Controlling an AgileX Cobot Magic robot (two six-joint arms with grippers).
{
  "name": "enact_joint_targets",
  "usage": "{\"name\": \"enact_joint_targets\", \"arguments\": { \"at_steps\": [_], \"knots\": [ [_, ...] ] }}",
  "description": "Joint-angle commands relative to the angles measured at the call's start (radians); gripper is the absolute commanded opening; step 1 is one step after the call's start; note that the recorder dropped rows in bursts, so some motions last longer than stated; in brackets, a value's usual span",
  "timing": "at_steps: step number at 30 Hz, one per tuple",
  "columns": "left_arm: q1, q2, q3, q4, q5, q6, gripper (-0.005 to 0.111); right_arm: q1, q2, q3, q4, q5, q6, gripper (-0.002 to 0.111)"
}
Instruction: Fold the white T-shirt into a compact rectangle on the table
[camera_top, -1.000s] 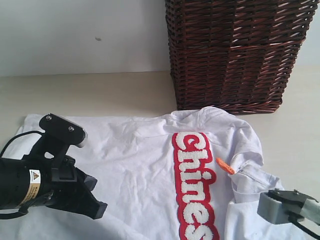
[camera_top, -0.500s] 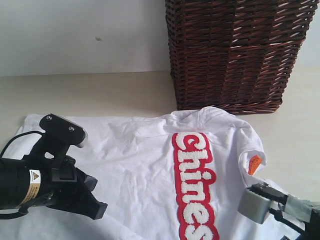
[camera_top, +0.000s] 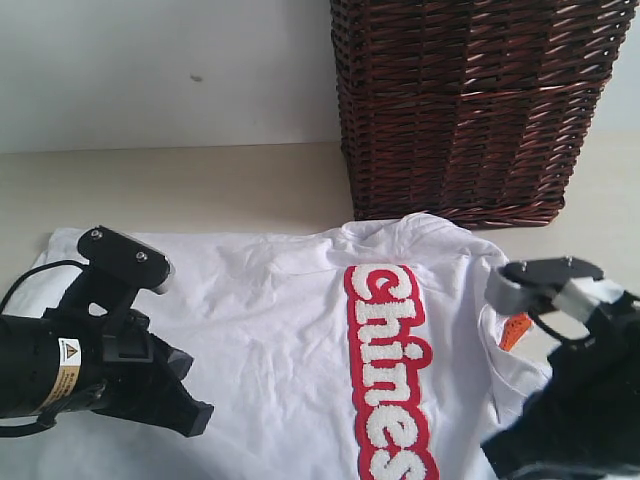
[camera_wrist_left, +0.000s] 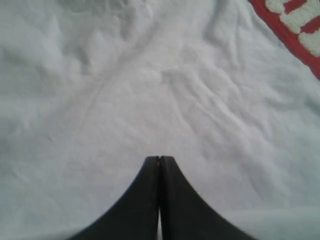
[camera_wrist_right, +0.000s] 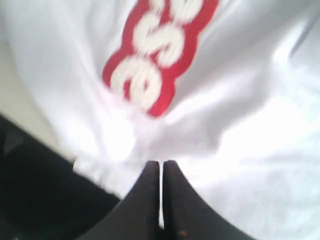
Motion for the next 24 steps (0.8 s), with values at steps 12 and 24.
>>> {"name": "enact_joint_targets", "arguments": {
  "at_steps": [12, 24],
  "knots": [
    [-0.003, -0.007, 0.002, -0.006, -0.012, 0.001, 0.0, -0.038, 0.483, -0.074, -0.16, -0.559, 0.065, 0.0],
    [-0.003, -0.007, 0.1, 0.002, -0.167, 0.022, 0.0, -0.245, 0.543, -0.154, -0.636, -0.516, 0.433, 0.0]
  ]
}}
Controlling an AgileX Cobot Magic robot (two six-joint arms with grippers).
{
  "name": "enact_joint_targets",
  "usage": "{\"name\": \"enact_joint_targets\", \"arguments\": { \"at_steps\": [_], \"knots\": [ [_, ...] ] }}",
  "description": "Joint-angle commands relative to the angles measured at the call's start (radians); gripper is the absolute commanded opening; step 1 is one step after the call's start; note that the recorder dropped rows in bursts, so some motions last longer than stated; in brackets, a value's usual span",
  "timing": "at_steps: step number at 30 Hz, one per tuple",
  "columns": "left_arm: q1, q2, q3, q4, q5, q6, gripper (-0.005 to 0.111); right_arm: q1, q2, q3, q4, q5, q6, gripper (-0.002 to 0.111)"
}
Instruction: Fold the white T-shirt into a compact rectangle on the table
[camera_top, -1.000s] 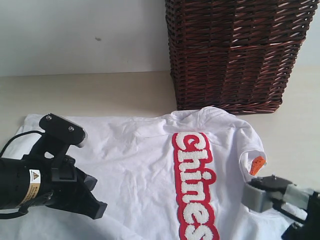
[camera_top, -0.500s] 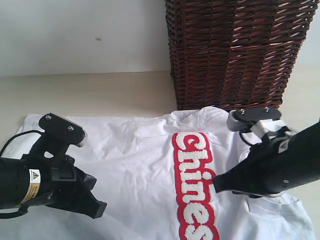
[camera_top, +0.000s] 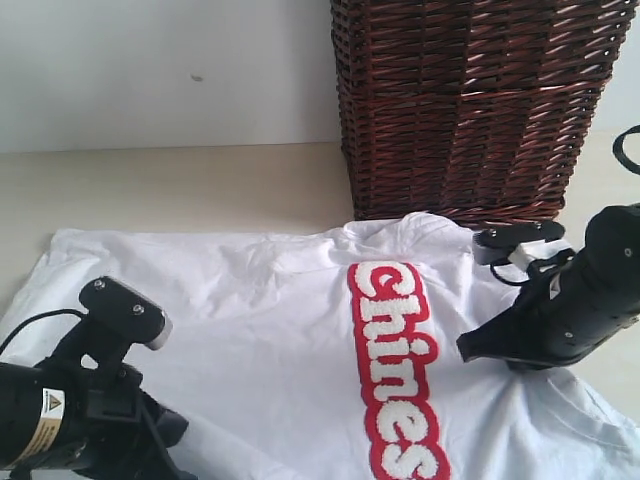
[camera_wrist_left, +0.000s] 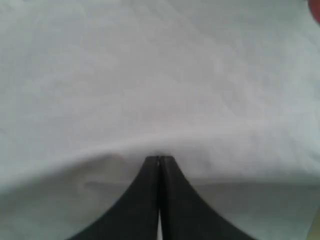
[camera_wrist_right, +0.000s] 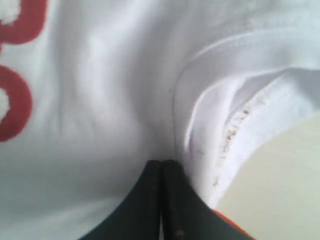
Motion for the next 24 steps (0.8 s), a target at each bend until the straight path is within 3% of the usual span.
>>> {"name": "enact_joint_targets", "arguments": {
  "at_steps": [1, 9, 12, 14, 15, 18, 19, 20, 22, 24],
  "knots": [
    [-0.003, -0.006, 0.022, 0.0, -0.072, 0.005, 0.0, -0.088, 0.002, -0.02, -0.18, 0.012, 0.134, 0.0],
    [-0.003, 0.005, 0.022, 0.0, -0.237, 0.009, 0.0, -0.162, 0.002, -0.02, -0.217, -0.041, 0.132, 0.0],
    [-0.003, 0.006, 0.007, 0.0, -0.215, 0.021, 0.0, -0.162, 0.002, -0.02, -0.204, -0.06, 0.132, 0.0],
    [-0.003, 0.006, -0.03, 0.0, -0.12, 0.006, 0.0, -0.16, 0.002, -0.02, -0.194, -0.064, 0.132, 0.0],
    [-0.003, 0.004, -0.097, 0.0, -0.008, -0.033, 0.0, -0.16, 0.002, -0.02, -0.187, -0.067, 0.132, 0.0],
    [-0.003, 0.006, -0.278, 0.0, 0.106, -0.035, 0.0, -0.16, -0.007, -0.02, -0.187, -0.067, 0.132, 0.0],
    [-0.003, 0.01, -0.381, 0.0, 0.275, -0.033, 0.0, -0.16, -0.013, -0.02, -0.185, -0.067, 0.132, 0.0],
    [-0.003, 0.015, -0.421, 0.0, 0.342, -0.018, 0.0, -0.16, -0.018, -0.02, -0.185, -0.067, 0.132, 0.0],
    [-0.003, 0.039, -0.548, -0.11, 0.616, 0.191, 0.0, -0.16, -0.025, -0.02, -0.185, -0.065, 0.132, 0.0],
    [0.041, 0.102, -0.732, -0.598, 0.919, 0.824, 0.0, -0.16, -0.025, -0.02, -0.18, -0.065, 0.132, 0.0]
  ]
}}
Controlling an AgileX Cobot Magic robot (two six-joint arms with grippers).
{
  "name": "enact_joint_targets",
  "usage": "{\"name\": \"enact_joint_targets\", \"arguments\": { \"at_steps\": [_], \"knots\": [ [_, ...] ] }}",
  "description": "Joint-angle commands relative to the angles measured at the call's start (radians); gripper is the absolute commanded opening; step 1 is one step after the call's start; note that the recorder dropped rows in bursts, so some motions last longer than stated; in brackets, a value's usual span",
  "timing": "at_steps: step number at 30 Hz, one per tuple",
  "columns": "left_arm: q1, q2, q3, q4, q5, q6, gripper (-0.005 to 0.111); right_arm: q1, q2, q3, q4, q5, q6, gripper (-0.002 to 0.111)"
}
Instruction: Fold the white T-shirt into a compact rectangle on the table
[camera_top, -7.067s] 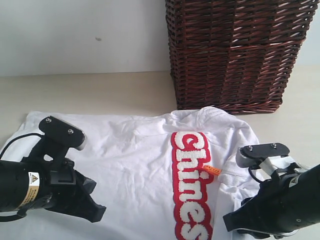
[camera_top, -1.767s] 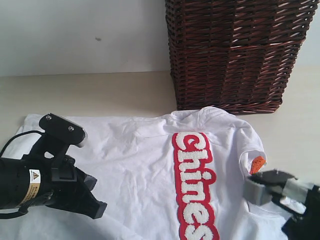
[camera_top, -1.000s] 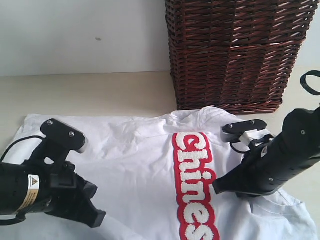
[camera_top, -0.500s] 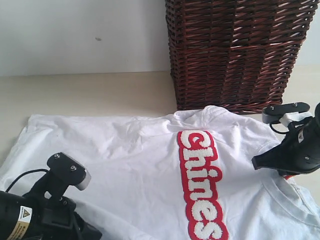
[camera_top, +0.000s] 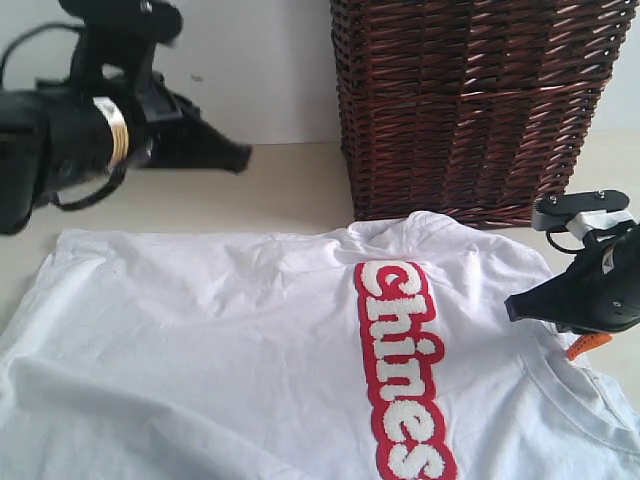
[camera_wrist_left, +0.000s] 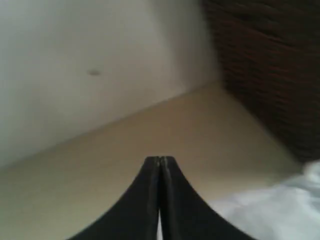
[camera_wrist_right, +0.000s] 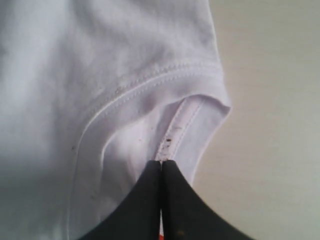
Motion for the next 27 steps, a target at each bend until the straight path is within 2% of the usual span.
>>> {"name": "enact_joint_targets", "arguments": {
  "at_steps": [1, 2, 3, 4, 5, 6, 9, 13, 16, 22, 27],
  "knots": [
    [0.078, 0.093, -0.265, -0.698, 0.456, 0.859, 0.0, -0.004, -0.009, -0.005, 0.008, -0.015, 0.0, 0.0],
    [0.159, 0.126, -0.333, -1.063, 0.517, 1.203, 0.0, -0.004, -0.009, -0.005, 0.025, -0.025, -0.007, 0.0],
    [0.216, 0.149, -0.362, -1.33, 0.564, 1.404, 0.0, -0.004, -0.009, -0.005, 0.027, -0.025, -0.009, 0.0],
    [0.283, 0.181, -0.37, -1.648, 0.665, 1.73, 0.0, -0.004, -0.009, -0.005, 0.029, -0.025, -0.02, 0.0],
    [0.31, 0.197, -0.357, -1.809, 0.754, 1.855, 0.0, -0.004, -0.009, -0.005, 0.033, -0.025, -0.026, 0.0],
    [0.312, 0.208, -0.308, -1.877, 0.759, 1.899, 0.0, -0.004, -0.009, -0.005, 0.039, -0.023, -0.032, 0.0],
    [0.205, 0.193, -0.122, -1.802, 0.759, 1.837, 0.0, -0.004, -0.009, -0.005, 0.042, -0.021, -0.033, 0.0],
    [0.049, 0.188, 0.064, -1.783, 0.546, 1.808, 0.0, -0.004, -0.009, -0.005, 0.049, -0.021, -0.033, 0.0],
    [-0.012, 0.188, 0.145, -1.783, 0.426, 1.758, 0.0, -0.004, -0.009, -0.005, 0.054, -0.021, -0.033, 0.0],
    [-0.02, 0.19, 0.277, -1.755, 0.332, 1.679, 0.0, -0.004, -0.009, -0.005, 0.063, -0.019, -0.052, 0.0],
    [-0.02, 0.19, 0.325, -1.753, 0.369, 1.661, 0.0, -0.004, -0.009, -0.005, 0.063, -0.019, -0.052, 0.0]
  ]
}}
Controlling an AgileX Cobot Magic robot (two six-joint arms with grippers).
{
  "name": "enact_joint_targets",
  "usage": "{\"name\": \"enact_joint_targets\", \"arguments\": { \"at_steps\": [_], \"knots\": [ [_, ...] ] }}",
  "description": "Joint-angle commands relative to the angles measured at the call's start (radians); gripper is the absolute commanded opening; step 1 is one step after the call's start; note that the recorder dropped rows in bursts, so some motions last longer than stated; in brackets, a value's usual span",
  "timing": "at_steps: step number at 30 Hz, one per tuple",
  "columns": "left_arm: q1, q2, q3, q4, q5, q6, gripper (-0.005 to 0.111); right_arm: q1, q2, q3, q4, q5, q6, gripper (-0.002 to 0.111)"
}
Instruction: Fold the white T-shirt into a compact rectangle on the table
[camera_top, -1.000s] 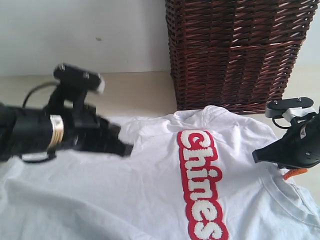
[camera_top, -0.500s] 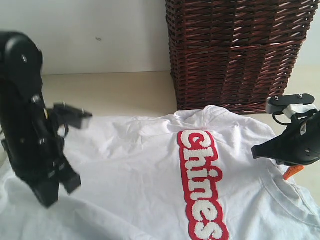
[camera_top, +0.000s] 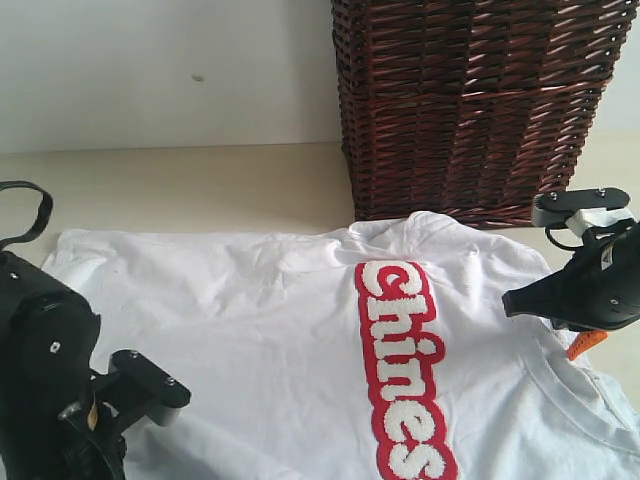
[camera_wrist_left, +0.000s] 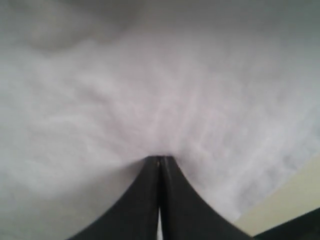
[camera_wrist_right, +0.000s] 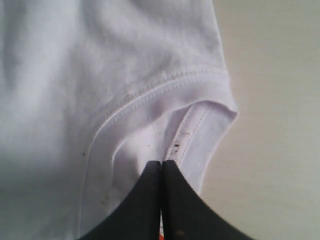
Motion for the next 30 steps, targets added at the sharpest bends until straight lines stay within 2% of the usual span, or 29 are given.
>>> {"name": "enact_joint_targets", "arguments": {
  "at_steps": [1, 5, 10, 12, 18, 25, 30],
  "knots": [
    [-0.005, 0.001, 0.047, 0.02, 0.025, -0.04, 0.0, -0.004, -0.006, -0.005, 0.001, -0.005, -0.011, 0.0],
    [-0.005, 0.001, 0.05, 0.081, 0.103, -0.097, 0.0, -0.004, -0.006, -0.005, 0.001, -0.005, -0.011, 0.0],
    [-0.005, 0.001, 0.05, 0.361, 0.227, -0.351, 0.0, -0.004, -0.006, -0.005, 0.001, -0.005, -0.011, 0.0],
    [-0.005, -0.001, 0.05, 0.427, 0.237, -0.417, 0.0, -0.004, -0.006, -0.005, 0.001, -0.005, -0.011, 0.0],
    [-0.005, -0.081, -0.006, 0.447, 0.132, -0.441, 0.0, -0.004, -0.008, -0.005, 0.014, -0.005, -0.018, 0.0],
    [-0.005, -0.234, -0.022, 0.363, -0.212, -0.432, 0.0, -0.004, -0.089, -0.005, 0.021, -0.016, -0.039, 0.0],
    [-0.005, -0.221, -0.022, 0.359, -0.314, -0.432, 0.0, -0.004, -0.1, -0.003, 0.043, -0.193, -0.037, 0.0]
  ]
}}
